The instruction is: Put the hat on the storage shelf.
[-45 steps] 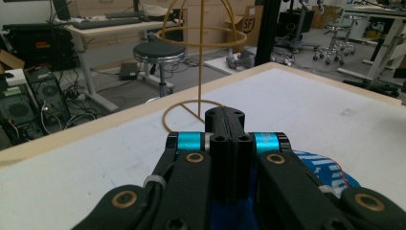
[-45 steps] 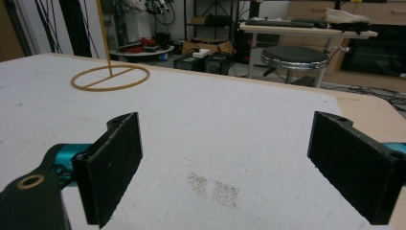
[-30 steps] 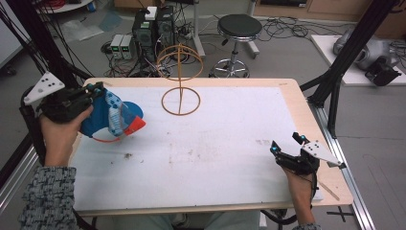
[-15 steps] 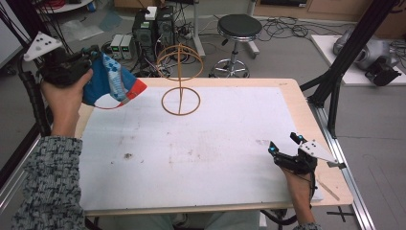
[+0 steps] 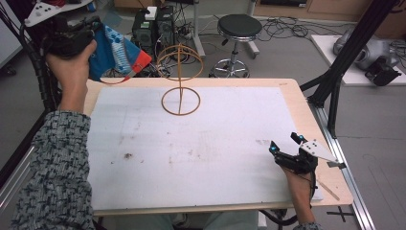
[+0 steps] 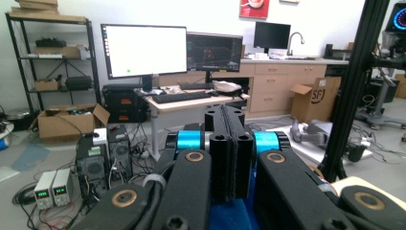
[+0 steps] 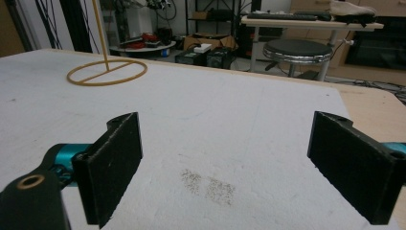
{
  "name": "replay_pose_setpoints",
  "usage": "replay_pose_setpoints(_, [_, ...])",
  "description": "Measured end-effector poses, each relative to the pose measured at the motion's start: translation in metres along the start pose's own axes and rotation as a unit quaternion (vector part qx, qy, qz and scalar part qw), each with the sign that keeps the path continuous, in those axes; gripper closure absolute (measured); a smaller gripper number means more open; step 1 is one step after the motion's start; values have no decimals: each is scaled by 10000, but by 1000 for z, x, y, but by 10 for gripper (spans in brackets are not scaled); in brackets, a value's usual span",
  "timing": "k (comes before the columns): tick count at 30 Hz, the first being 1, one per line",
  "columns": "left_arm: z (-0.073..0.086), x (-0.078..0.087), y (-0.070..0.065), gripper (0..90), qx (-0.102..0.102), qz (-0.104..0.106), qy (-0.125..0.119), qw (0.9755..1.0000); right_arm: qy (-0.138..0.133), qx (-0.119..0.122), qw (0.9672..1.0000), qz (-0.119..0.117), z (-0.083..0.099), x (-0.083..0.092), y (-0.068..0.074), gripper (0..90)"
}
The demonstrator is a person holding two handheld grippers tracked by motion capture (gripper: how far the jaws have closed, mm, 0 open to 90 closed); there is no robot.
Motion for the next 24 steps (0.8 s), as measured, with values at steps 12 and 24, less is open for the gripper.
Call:
replay_pose_setpoints(12, [-17, -38, -7, 891, 152, 17, -222, 9996, 0, -24, 10000, -1, 0, -1, 1, 108])
replay_pose_setpoints(24, [-23, -65, -39, 891, -45, 226, -374, 9990, 54, -24, 10000, -61, 3, 0, 0, 108])
Point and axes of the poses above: each handheld gripper's, and its own axes: x roughly backward along the jaws, z roughly out of its underside, y roughly to its left, the point moved 4 cm from there along -x, roughly forward along the jaws, and after that the axes turned 1 degree about -x, right-handed, at the moved point
